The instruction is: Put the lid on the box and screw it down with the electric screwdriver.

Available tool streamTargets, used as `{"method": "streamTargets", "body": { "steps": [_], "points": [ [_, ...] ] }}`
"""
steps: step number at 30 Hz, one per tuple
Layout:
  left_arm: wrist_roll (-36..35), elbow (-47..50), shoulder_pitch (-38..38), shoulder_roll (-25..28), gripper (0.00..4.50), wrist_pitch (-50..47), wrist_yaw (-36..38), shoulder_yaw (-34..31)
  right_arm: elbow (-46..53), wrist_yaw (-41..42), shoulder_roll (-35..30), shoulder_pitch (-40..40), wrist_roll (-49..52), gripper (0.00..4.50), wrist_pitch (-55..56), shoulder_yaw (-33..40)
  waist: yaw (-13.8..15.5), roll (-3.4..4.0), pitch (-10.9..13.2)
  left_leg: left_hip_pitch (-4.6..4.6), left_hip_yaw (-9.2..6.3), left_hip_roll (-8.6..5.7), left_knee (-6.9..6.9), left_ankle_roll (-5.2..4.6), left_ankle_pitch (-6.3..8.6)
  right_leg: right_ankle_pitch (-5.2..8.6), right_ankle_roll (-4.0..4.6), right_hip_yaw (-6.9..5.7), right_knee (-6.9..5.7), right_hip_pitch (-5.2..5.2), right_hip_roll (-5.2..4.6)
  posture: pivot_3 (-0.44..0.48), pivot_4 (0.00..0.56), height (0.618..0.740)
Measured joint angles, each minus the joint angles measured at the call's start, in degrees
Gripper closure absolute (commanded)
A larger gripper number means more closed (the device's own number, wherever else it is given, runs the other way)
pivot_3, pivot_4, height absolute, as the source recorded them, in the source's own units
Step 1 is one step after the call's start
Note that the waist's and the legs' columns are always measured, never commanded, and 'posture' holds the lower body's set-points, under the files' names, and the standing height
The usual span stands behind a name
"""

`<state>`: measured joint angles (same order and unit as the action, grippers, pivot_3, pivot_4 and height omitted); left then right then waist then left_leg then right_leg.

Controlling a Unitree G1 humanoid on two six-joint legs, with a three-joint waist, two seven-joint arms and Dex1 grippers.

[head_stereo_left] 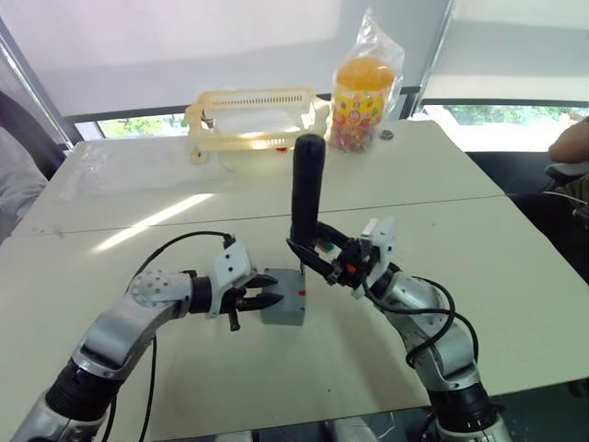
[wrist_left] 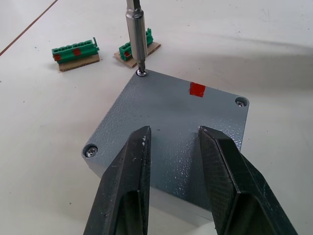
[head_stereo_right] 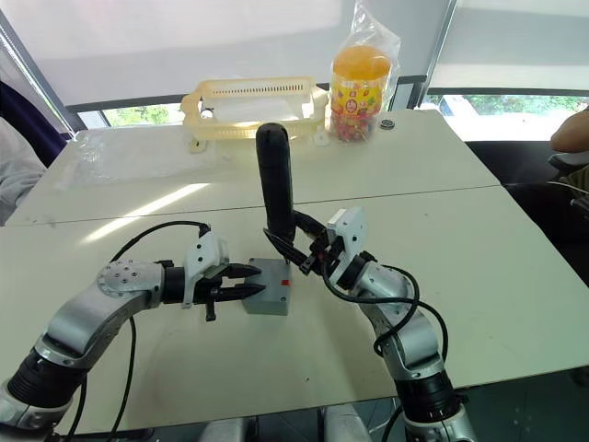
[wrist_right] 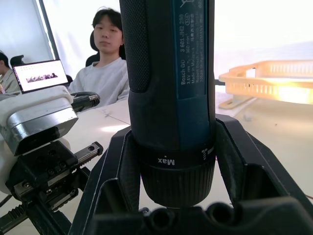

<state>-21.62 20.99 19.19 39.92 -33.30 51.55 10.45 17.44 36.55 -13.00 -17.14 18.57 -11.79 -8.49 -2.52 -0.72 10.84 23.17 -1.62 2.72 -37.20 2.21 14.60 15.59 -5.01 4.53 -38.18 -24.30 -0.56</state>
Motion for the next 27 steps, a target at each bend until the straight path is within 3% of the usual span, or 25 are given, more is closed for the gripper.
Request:
{"method": "streamTargets", "body": {
  "steps": [6, 10, 27],
  "points": [
    [0.96, 0.0, -0.02, -0.06, 2.98, 0.23, -0.11, 0.53, -1.4, 0.52, 0.02, 0.42, -0.23, 2.74, 1.85, -0.39, 0.0, -0.02, -0.23, -0.2, 0.0, 0.0, 0.03, 0.0, 0.0, 0.01, 0.01, 0.0, 0.01, 0.21, 0.0, 0.0, 0.15, 0.74],
    [1.78, -0.1, 0.01, -0.26, 2.98, 0.21, -0.6, 1.38, -2.08, 0.52, 0.21, 1.03, -0.15, 2.74, 2.27, -0.34, -0.02, -0.06, -0.29, -0.95, 0.01, 0.0, 0.14, -0.07, 0.06, 0.16, 0.05, 0.0, 0.15, 0.97, 0.0, 0.0, 0.15, 0.74],
    [2.75, -0.62, -0.09, -0.64, 2.98, 0.25, -0.87, 2.29, -3.77, 0.56, 0.46, 2.71, -0.48, 2.74, 4.82, -0.73, -0.02, -0.14, -1.38, -1.08, 0.01, 0.0, 0.2, -0.13, 0.1, 0.34, 0.14, 0.0, 0.15, 1.07, 0.0, 0.0, 0.15, 0.74]
  ]
}}
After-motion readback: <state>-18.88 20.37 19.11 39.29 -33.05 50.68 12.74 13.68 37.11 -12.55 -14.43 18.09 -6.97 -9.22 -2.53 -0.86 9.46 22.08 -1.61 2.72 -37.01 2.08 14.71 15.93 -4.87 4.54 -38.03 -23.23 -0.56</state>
